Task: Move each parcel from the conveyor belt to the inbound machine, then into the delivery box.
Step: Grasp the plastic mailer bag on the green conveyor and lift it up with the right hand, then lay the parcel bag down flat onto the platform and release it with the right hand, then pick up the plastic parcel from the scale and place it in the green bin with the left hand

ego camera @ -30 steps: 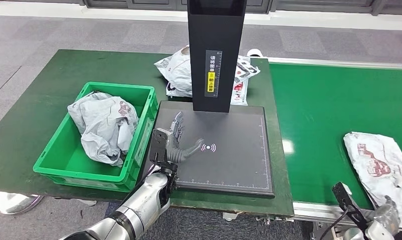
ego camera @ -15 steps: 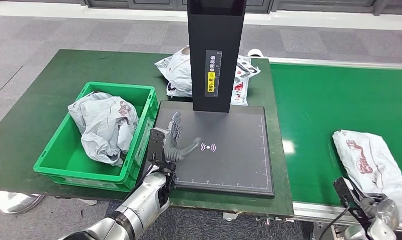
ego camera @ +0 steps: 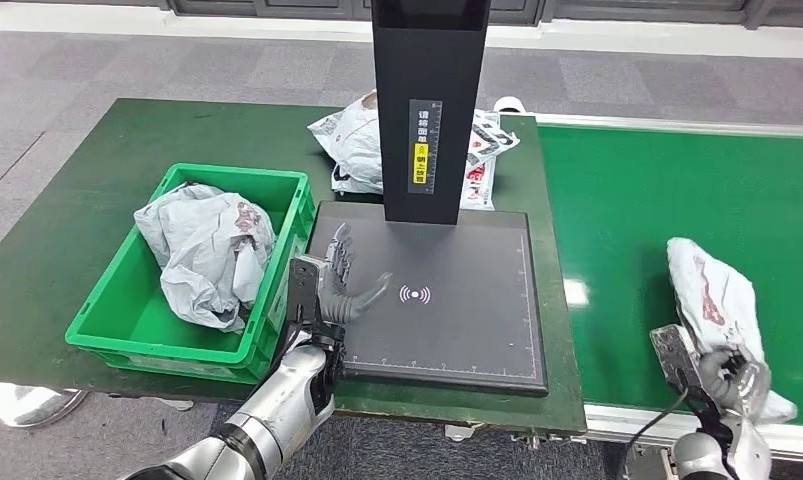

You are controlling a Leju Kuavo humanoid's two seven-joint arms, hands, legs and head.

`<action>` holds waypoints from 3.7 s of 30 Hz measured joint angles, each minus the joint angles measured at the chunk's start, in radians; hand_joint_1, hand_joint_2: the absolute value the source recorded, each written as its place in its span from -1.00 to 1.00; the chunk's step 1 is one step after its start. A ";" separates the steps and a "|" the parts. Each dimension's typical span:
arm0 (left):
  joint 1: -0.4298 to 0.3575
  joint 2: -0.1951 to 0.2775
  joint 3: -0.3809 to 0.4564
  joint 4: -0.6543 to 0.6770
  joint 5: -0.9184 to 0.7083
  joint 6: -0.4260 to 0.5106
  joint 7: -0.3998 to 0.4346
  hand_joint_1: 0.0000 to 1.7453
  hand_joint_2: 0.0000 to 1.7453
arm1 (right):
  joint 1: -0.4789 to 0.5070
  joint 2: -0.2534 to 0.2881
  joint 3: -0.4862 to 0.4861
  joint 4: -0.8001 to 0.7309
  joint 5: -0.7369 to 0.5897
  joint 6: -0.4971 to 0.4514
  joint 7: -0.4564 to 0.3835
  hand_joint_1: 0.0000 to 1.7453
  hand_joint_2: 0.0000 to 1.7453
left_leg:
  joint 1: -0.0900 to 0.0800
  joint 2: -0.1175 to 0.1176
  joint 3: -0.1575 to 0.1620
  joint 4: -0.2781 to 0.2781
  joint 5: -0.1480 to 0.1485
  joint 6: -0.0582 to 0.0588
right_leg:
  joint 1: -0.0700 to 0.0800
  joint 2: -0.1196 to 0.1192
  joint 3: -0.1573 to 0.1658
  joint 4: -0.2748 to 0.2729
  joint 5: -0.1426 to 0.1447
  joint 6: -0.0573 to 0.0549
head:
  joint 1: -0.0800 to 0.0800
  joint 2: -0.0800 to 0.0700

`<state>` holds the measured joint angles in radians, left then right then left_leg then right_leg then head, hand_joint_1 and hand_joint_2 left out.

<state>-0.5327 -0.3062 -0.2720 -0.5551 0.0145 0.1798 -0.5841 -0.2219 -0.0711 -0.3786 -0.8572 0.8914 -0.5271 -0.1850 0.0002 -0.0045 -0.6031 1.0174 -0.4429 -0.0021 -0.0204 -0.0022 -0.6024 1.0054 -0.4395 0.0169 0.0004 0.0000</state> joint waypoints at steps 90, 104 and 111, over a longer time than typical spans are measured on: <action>-0.230 0.010 -0.484 0.237 -0.883 -0.102 0.700 1.00 1.00 | -0.099 0.199 0.724 -0.319 -0.616 0.019 -0.422 -1.00 1.00 | 0.004 -0.002 0.002 -0.001 0.004 -0.006 | 0.004 -0.003 0.001 0.002 0.002 -0.006 | 0.000 0.000; -0.264 0.035 -0.502 0.251 -0.991 -0.044 0.781 1.00 1.00 | -0.076 0.203 0.735 -0.403 -0.595 0.066 -0.372 -1.00 1.00 | 0.004 0.000 0.005 -0.001 0.005 -0.008 | 0.005 -0.001 0.002 0.002 0.003 -0.009 | 0.000 0.000; -0.259 0.047 -0.486 0.239 -1.046 0.283 0.776 1.00 1.00 | -0.035 0.203 0.735 -0.449 -0.587 0.062 -0.366 -1.00 1.00 | 0.005 0.000 0.002 -0.001 0.005 -0.008 | 0.005 -0.001 -0.001 0.002 0.003 -0.009 | 0.000 0.000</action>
<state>-0.7915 -0.2592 -0.7575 -0.3163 -1.0319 0.4628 0.1918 -0.2567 0.1316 0.3563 -1.3060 0.3048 -0.4653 -0.5511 0.0051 -0.0048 -0.6008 1.0167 -0.4377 -0.0103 -0.0152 -0.0028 -0.6030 1.0072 -0.4362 0.0080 0.0000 0.0000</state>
